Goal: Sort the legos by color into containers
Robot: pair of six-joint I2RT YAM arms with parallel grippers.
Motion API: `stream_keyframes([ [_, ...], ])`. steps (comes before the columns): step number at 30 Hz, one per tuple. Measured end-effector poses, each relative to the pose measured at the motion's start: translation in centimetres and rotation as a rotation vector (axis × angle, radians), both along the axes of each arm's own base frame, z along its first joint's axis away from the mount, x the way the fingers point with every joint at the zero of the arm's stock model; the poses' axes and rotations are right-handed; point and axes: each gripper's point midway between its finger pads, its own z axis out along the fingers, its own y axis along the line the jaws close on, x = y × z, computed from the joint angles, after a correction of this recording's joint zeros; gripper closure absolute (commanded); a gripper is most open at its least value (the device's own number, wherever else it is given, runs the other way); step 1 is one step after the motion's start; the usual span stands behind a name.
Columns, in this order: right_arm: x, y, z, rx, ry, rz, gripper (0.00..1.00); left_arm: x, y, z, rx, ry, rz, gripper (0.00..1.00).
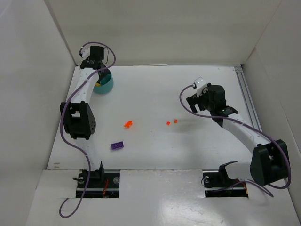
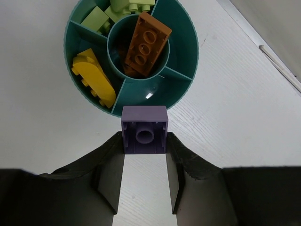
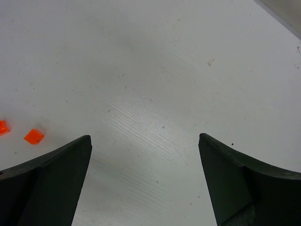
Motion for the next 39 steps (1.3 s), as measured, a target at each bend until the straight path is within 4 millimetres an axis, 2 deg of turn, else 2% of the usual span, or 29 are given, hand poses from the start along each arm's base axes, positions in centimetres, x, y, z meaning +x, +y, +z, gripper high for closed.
stream_keyframes([
  [6, 0.3, -0.4, 0.4, -0.010, -0.011, 0.001, 0.00, 0.2, 0.1, 0.6, 0.004, -0.008, -0.001, 0.83],
  [12, 0.5, -1.1, 0.4, -0.012, -0.012, -0.014, 0.00, 1.5, 0.0, 2.2, 0.002, -0.055, -0.001, 0.82],
  [15, 0.5, -1.2, 0.4, -0.014, -0.012, -0.017, 0.00, 1.7, 0.0, 2.3, 0.002, -0.058, -0.001, 0.82],
  [23, 0.6, -1.8, 0.3, -0.016, -0.011, -0.030, 0.00, 1.8, 0.0, 1.6, 0.014, -0.038, -0.016, 0.81],
  [30, 0.5, -1.9, -0.6, -0.022, 0.020, -0.028, 0.00, 2.0, -0.4, 0.6, 0.048, -0.012, -0.069, 0.81],
  [39, 0.3, -1.9, -0.9, -0.028, 0.048, -0.025, 0.00, 2.3, -2.8, -2.0, 0.104, 0.045, -0.149, 0.78],
])
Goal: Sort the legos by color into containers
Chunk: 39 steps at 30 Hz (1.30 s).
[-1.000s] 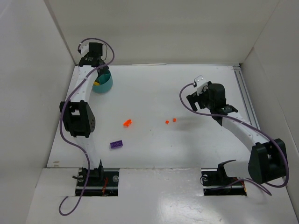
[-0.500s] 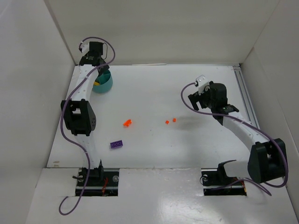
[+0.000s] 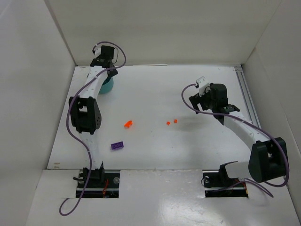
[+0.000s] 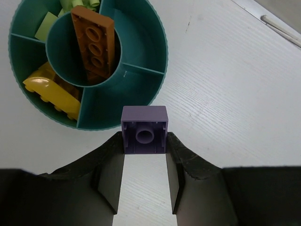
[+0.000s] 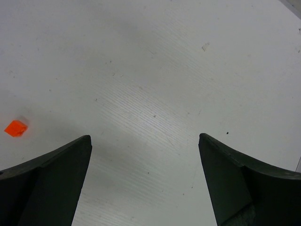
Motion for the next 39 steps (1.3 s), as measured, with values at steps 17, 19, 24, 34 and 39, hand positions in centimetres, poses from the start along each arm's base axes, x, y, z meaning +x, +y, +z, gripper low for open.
stream_keyframes([
  [17, 0.5, -0.2, -0.2, -0.006, 0.016, -0.005, 0.00, 0.5, 1.2, -0.4, 0.063, -0.008, 0.039, 0.71],
  [19, 0.6, -0.2, -0.1, -0.006, 0.015, -0.005, 0.00, 0.5, 1.3, -0.4, 0.065, -0.010, 0.047, 0.66],
  [24, 0.7, -0.2, 0.2, -0.008, 0.011, -0.004, 0.00, 0.6, 1.5, -0.3, 0.072, -0.017, 0.061, 0.62],
  [34, 0.6, -0.2, 0.1, -0.014, 0.017, -0.002, 0.00, 1.2, 1.6, -0.6, 0.071, -0.031, 0.074, 0.53],
  [39, 0.6, -0.2, 0.1, -0.017, 0.017, 0.000, 0.00, 1.2, 1.0, -1.2, 0.047, -0.027, 0.046, 0.28],
])
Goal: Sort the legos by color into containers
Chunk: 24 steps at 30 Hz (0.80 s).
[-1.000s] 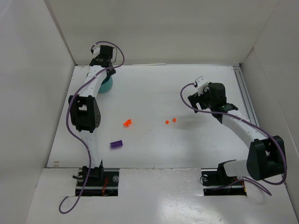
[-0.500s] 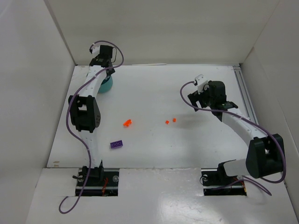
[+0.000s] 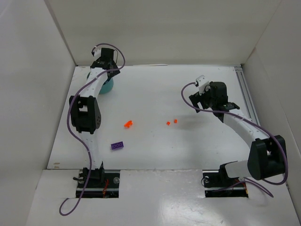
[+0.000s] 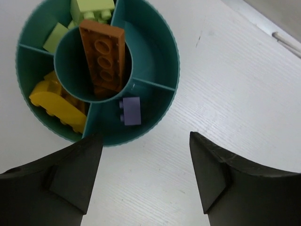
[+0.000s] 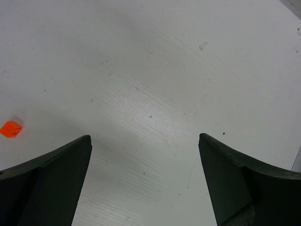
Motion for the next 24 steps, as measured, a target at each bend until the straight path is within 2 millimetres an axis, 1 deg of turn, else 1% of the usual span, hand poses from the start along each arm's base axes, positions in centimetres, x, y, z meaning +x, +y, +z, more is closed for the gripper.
stream_keyframes([
  [1, 0.0, 0.0, 0.0, 0.000, 0.000, 0.000, 0.00, -0.2, -0.2, -0.2, -0.008, 0.002, -0.011, 0.21],
  [2, 0.0, 0.0, 0.0, 0.000, 0.000, 0.001, 0.00, -0.6, -0.4, -0.6, -0.015, 0.013, -0.025, 0.09],
  [4, -0.1, 0.1, 0.1, 0.003, 0.000, 0.006, 0.00, -1.7, -0.8, -0.9, -0.033, 0.028, -0.048, 0.03],
  [7, -0.2, 0.6, 0.0, 0.016, 0.003, 0.030, 0.00, -4.4, -1.5, -0.8, -0.077, 0.037, -0.080, 0.01],
  [9, -0.3, 1.1, 0.1, 0.029, 0.006, 0.059, 0.00, -6.7, -2.0, -0.6, -0.118, 0.036, -0.093, 0.01],
  [14, -1.1, 3.5, 0.0, 0.033, 0.009, 0.153, 0.00, -12.1, -3.4, -0.1, -0.219, 0.036, -0.081, 0.00],
  [16, -1.6, 4.8, -0.1, 0.034, 0.015, 0.192, 0.00, -14.4, -4.1, -0.7, -0.265, 0.074, -0.049, 0.00],
  [17, -2.1, 5.8, -0.2, 0.039, 0.024, 0.225, 0.00, -16.8, -4.7, -1.9, -0.295, 0.141, -0.016, 0.00],
  [18, -2.4, 6.2, -0.2, 0.042, 0.025, 0.241, 0.00, -17.9, -5.2, -2.5, -0.321, 0.158, 0.004, 0.00],
  [19, -2.6, 6.4, -0.3, 0.042, 0.027, 0.247, 0.00, -19.4, -5.5, -3.4, -0.349, 0.184, 0.031, 0.00],
  [21, -3.4, 7.0, -0.6, 0.042, 0.033, 0.268, 0.00, -24.3, -5.7, -5.2, -0.383, 0.265, 0.089, 0.00],
  [23, -4.5, 7.7, -1.0, 0.044, 0.042, 0.293, 0.00, -28.9, -5.8, -6.0, -0.411, 0.329, 0.137, 0.00],
  [24, -5.1, 7.9, -1.3, 0.045, 0.045, 0.302, 0.00, -30.7, -5.9, -6.0, -0.429, 0.336, 0.158, 0.00],
])
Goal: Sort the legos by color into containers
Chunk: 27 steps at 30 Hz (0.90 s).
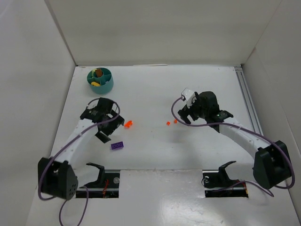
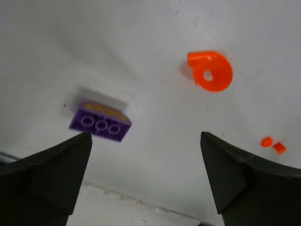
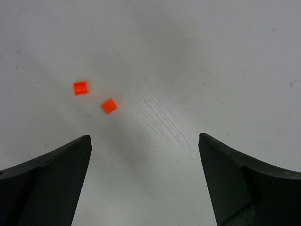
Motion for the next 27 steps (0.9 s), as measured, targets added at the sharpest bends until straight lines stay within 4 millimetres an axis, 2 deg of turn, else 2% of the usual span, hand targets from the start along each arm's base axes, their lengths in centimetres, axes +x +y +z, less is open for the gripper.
stream_keyframes([
  [2, -1.5, 0.5, -0.5, -0.001, 0.007, 0.025, 0.00, -2.9, -0.3, 0.4, -0.043, 0.001, 0.040, 0.00],
  [4, -2.8, 0.7, -0.8, 0.001, 0.004, 0.043, 0.00, -4.8, -0.4, 0.9, -0.089, -0.022, 0.091, 0.01],
  [7, -4.0, 0.9, -0.3, 0.015, -0.017, 0.058, 0.00, -7.0, -0.1, 0.7, -0.141, -0.030, 0.166, 0.01],
  [10, -4.2, 1.0, 1.0, 0.031, -0.055, 0.060, 0.00, -8.4, -0.2, 0.1, -0.174, -0.019, 0.221, 0.01],
  [16, -4.4, 1.3, 2.0, 0.045, -0.084, 0.064, 0.00, -8.5, -0.5, -0.4, -0.190, 0.007, 0.285, 0.01],
  [22, -4.4, 0.7, 2.1, 0.037, -0.096, 0.041, 0.00, -9.0, -0.8, -4.1, -0.127, 0.156, 0.323, 0.03],
  [27, -4.4, 0.6, 2.4, 0.037, -0.108, 0.031, 0.00, -8.3, -0.7, -4.6, -0.122, 0.134, 0.384, 0.06],
])
